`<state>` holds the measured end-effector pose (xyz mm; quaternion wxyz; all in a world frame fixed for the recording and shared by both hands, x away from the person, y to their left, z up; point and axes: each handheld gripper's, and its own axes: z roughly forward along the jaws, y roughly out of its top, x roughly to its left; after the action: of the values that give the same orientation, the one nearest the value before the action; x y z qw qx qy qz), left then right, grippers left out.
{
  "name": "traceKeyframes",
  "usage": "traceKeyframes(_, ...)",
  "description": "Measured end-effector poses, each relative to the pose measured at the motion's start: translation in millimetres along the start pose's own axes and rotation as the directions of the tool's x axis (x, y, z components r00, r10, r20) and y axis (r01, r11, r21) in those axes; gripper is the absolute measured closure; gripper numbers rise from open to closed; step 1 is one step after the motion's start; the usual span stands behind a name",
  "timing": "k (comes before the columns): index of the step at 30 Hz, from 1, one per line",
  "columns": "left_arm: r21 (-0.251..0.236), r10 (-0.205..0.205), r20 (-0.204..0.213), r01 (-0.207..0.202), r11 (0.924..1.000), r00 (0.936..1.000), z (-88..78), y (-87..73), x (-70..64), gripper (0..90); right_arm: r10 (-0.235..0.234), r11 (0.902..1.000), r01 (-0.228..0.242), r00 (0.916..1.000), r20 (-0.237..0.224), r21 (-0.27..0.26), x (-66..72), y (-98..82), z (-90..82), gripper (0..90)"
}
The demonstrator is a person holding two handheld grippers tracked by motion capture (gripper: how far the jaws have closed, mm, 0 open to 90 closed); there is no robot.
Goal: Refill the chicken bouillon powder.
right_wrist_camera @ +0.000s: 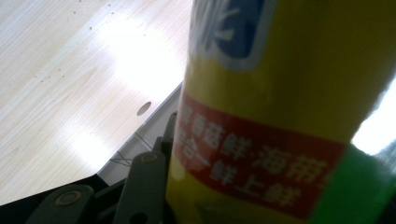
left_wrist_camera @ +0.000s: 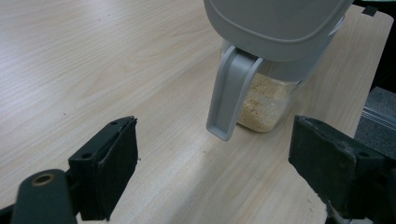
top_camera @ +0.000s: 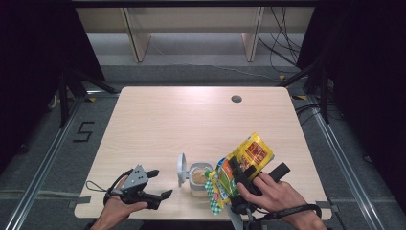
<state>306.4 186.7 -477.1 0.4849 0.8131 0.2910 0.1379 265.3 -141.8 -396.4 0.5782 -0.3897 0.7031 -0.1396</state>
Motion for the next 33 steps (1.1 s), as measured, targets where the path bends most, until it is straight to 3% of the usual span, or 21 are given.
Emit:
traceKeyframes(7,0.011,0.014,0.001,-0.014,0.9998,0.9999,0.1,0.1,0.5,15.2,-0.006,0.9999,0.006,0.9999,-0.014,-0.014,2.8,2.6,-5.5,63.5)
traceKeyframes(11,0.002,0.004,0.002,-0.004,1.0,1.0,0.1,0.0,0.1,15.2,0.001,0.9999,-0.001,1.0,0.005,-0.015,0.2,5.0,-3.7,63.5)
traceKeyframes(15,0.002,-0.013,-0.003,0.013,0.9999,0.9999,-0.7,-0.1,-0.9,15.2,0.002,0.9998,-0.002,1.0,-0.008,-0.019,-1.6,3.8,0.6,63.5)
traceKeyframes(21,0.002,0.005,0.0,-0.005,1.0,1.0,-0.4,0.3,0.4,15.2,-0.006,1.0,0.006,0.9998,-0.019,-0.003,1.9,-0.6,-0.4,63.5)
traceKeyframes(27,0.012,0.013,-0.005,-0.013,0.9998,0.9999,-0.2,0.4,0.2,15.2,-0.001,0.9999,0.0,0.9999,-0.015,-0.011,3.9,2.1,-6.9,63.5)
traceKeyframes(29,0.015,0.016,-0.007,-0.016,0.9998,0.9998,-0.3,0.2,0.5,15.2,0.023,0.9997,-0.023,0.9996,-0.015,-0.006,3.6,3.4,-7.3,63.5)
traceKeyframes(31,0.001,-0.008,-0.001,0.008,1.0,1.0,0.3,-0.3,-0.7,15.2,-0.002,0.9999,0.002,1.0,-0.003,-0.016,-0.3,3.8,-4.6,63.5)
traceKeyframes(33,-0.001,-0.005,-0.005,0.005,1.0,1.0,0.1,0.0,-0.4,15.2,0.008,0.9998,-0.008,0.9999,0.008,-0.019,-1.3,3.7,-2.9,63.5)
